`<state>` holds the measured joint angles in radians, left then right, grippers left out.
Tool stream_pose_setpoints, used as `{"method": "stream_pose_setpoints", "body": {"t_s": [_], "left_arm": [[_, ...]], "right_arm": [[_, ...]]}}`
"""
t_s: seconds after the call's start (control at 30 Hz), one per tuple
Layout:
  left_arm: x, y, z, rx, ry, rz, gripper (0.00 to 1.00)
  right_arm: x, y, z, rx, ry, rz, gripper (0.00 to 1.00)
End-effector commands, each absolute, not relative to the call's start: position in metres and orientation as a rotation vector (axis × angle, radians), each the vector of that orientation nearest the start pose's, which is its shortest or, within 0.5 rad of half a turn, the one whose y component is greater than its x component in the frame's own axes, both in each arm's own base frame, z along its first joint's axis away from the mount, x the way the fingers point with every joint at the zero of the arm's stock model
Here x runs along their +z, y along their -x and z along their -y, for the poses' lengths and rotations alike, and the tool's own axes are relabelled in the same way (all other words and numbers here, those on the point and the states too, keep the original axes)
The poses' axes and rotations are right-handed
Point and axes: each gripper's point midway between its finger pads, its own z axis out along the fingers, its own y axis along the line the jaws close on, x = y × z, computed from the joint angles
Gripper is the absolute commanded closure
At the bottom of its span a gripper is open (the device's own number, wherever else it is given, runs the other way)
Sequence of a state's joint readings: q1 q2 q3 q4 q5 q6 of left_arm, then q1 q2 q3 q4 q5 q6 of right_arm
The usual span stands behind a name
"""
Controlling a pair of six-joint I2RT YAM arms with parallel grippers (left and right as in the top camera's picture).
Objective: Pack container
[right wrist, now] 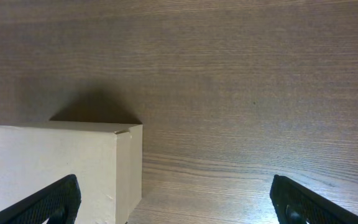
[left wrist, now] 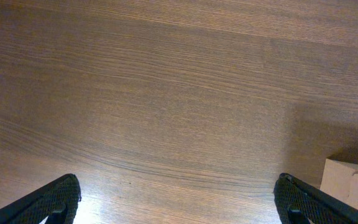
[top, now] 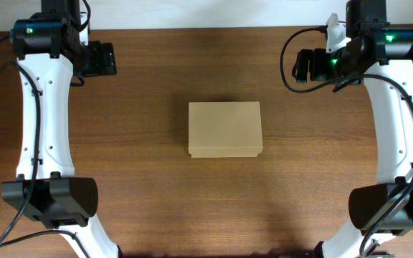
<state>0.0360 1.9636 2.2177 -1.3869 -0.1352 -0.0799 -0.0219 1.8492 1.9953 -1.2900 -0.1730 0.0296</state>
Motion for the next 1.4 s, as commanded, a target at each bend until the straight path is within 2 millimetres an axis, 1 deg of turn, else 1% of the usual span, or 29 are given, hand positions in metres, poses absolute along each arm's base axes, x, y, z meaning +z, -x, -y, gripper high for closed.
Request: {"method": "stream_pose_setpoints", "body": {"t_s": [0.0,0.8,0.87,0.97,1.07,1.17,1.2,1.27,1.37], "left_arm": [[0.255,-0.446,-0.04,0.159,0.208,-2.688,0.0],[0.255,-0.446,-0.04,0.159,0.208,-2.688,0.0],[0.255,-0.446,-0.04,0.159,0.208,-2.688,0.0],[0.255,-0.446,-0.04,0.159,0.208,-2.688,0.01],[0.255,-0.446,-0.04,0.159,0.208,-2.688,0.0],[0.255,-0.446,-0.04,0.159,0.208,-2.688,0.01],[0.255,-0.446,-0.04,0.159,0.208,-2.688,0.0],[0.255,-0.446,-0.04,0.159,0.208,-2.688,0.0],[0.255,-0.446,-0.04,0.159,0.208,-2.688,0.0]], "right_arm": [[0.249,-0.428,-0.02,0.225,-0.023,-2.686,0.01],[0.251,-0.427,-0.02,0.225,-0.022,-2.682,0.01],[0.258,-0.425,-0.02,0.224,-0.02,-2.663,0.01],[0.281,-0.414,-0.02,0.22,-0.013,-2.608,0.01],[0.31,-0.398,-0.02,0.214,-0.004,-2.533,0.01],[0.332,-0.376,-0.021,0.21,0.002,-2.475,0.01],[0.337,-0.367,-0.02,0.203,0.005,-2.455,0.01],[0.346,-0.355,-0.015,0.161,0.0,-2.393,0.01],[0.349,-0.336,-0.004,0.081,-0.025,-2.3,0.01]]}}
